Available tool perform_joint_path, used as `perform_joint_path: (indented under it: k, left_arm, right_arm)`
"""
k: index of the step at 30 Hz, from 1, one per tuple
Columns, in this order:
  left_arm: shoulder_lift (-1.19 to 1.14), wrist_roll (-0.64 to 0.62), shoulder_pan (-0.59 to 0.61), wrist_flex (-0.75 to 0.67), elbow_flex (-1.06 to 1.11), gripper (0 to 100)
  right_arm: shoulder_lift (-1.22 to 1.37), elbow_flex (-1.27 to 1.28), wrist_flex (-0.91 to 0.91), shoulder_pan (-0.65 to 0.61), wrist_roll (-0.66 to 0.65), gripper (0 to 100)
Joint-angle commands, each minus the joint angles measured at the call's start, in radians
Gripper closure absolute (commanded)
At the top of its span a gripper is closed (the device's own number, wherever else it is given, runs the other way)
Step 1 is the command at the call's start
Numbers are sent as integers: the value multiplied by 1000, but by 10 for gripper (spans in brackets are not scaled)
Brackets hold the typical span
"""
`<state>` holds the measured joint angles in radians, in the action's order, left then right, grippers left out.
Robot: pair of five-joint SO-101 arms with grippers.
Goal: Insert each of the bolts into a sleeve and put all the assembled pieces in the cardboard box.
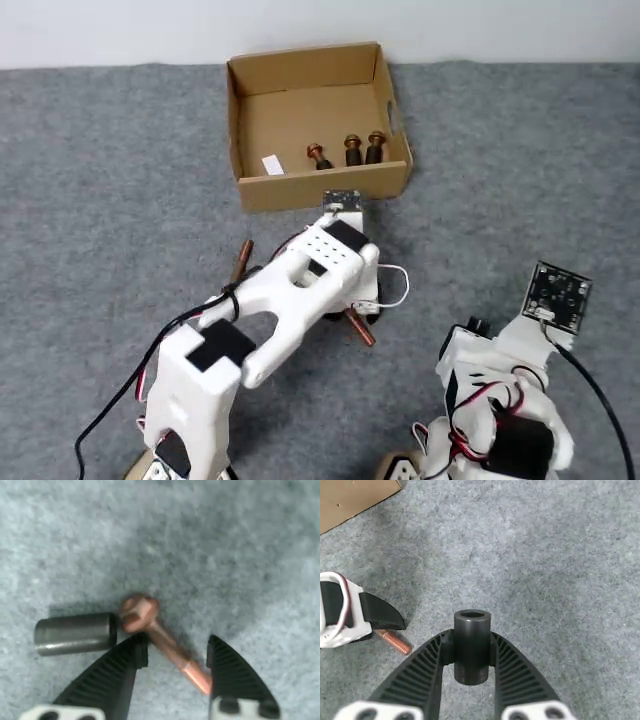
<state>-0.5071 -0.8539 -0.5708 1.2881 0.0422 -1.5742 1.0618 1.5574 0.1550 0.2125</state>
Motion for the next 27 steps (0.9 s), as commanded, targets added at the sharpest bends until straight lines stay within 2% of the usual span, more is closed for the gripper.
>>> perform_joint_path:
  k: [1, 7, 12, 18, 23, 27]
  left_arm:
    - [-26, -2, 109, 2, -45, 812]
    - [-49, -5, 103, 2, -61, 822]
    - [-49, -5, 103, 3, -61, 994]
    - [-2, 0, 103, 41, -61, 997]
    - [172, 41, 110, 167, -58, 997]
    - [419, 91, 112, 249, -54, 997]
  right_arm:
    - [-1, -6, -25, -15, 6, 991]
    - [-1, -5, -25, -33, 6, 991]
    - [-1, -5, -25, -33, 6, 991]
    - [-1, -5, -25, -33, 6, 991]
    - [-1, -6, -24, -48, 5, 991]
    - [-2, -6, -25, -93, 6, 991]
